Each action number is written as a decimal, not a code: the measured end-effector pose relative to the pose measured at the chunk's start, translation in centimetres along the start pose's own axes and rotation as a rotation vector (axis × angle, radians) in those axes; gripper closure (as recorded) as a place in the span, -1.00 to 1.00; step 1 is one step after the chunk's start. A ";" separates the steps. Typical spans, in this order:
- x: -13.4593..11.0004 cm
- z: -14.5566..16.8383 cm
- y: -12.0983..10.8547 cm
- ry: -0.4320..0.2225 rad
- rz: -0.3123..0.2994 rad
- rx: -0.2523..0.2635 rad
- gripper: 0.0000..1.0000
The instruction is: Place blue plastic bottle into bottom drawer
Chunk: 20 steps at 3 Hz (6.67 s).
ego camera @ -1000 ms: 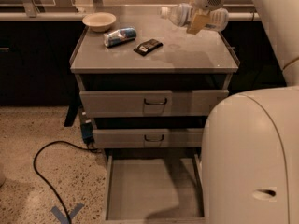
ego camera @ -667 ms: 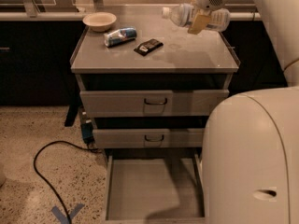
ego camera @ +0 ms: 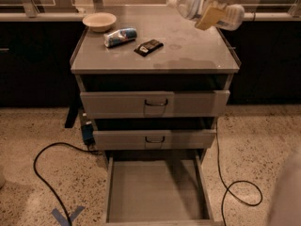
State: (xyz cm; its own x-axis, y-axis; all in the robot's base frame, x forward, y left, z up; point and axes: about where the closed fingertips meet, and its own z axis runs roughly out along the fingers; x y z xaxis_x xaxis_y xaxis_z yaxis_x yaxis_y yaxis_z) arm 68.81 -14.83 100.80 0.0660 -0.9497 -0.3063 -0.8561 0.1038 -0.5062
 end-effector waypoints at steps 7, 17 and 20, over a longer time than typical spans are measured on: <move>-2.8 16.5 29.3 -0.384 0.071 -0.362 1.00; 11.8 50.0 51.8 -0.289 0.560 -0.427 1.00; 15.6 64.2 62.5 -0.212 0.573 -0.548 1.00</move>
Offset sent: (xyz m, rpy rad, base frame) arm -0.1565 0.0711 -0.2213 0.2638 0.2888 0.2771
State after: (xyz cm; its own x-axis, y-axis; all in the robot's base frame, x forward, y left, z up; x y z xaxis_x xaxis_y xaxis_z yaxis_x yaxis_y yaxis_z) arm 49.23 -4.20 12.58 -0.4089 -0.7118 -0.5710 -0.9118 0.3443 0.2238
